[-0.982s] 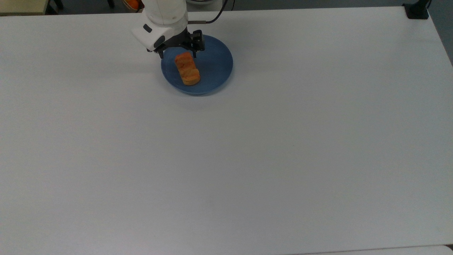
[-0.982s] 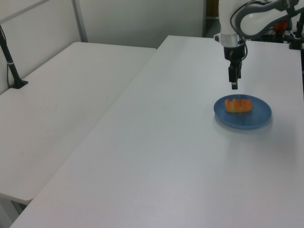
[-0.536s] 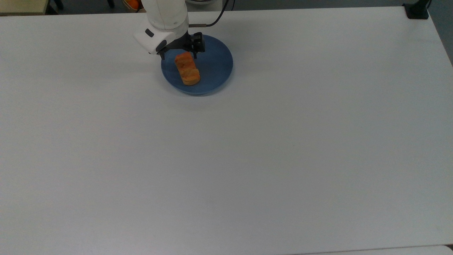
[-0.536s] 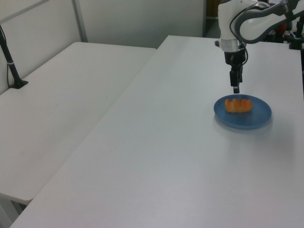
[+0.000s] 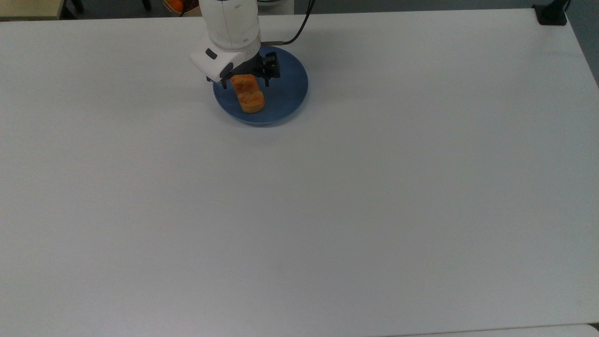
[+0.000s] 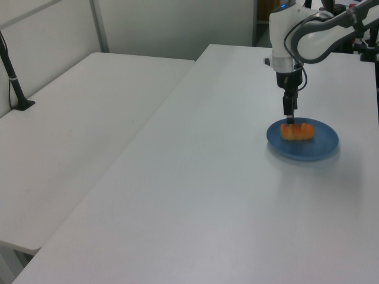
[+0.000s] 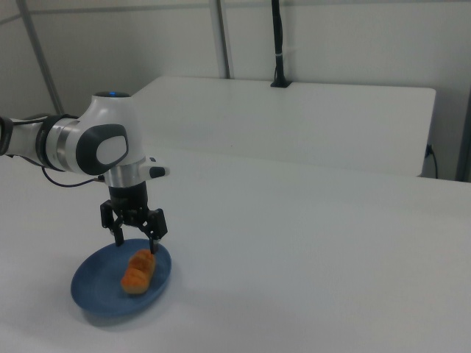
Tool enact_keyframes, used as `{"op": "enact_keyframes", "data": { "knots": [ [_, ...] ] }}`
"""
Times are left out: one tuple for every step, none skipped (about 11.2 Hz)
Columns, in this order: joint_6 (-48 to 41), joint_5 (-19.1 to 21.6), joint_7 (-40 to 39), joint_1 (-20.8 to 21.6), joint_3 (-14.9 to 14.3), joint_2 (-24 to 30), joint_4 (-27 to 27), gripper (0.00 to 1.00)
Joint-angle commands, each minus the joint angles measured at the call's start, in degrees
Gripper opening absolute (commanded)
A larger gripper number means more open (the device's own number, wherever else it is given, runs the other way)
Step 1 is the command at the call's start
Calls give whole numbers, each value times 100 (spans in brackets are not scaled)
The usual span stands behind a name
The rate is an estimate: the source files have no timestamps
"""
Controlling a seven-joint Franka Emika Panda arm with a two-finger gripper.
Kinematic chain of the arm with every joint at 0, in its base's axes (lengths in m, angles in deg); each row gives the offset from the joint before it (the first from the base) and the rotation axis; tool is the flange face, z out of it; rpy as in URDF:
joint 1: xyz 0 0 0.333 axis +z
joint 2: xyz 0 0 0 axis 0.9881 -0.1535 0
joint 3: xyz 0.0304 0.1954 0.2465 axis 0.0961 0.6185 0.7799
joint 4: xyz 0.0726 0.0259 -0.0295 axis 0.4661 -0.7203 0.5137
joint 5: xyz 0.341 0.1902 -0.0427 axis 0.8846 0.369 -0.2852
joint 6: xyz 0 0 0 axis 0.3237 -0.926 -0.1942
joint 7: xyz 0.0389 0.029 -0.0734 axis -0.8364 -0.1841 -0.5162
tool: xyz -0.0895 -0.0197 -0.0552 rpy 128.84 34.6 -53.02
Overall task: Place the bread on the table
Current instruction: 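Move the open gripper over the bread roll on the blue plate, then lower the gripper and close it on the orange bread roll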
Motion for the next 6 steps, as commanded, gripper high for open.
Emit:
{"op": "enact_keyframes", "data": {
  "knots": [
    [229, -71, 197, 35, 46, -29, -186, 98],
    [238, -80, 188, 35, 46, -46, -230, 98],
    [238, -89, 162, 35, 46, -55, -283, 98],
    [247, -89, 153, 35, 46, -55, -335, 98],
    [256, -97, 135, 35, 46, -55, -353, 98],
    [256, -106, 126, 35, 46, -73, -371, 98]
  ]
}}
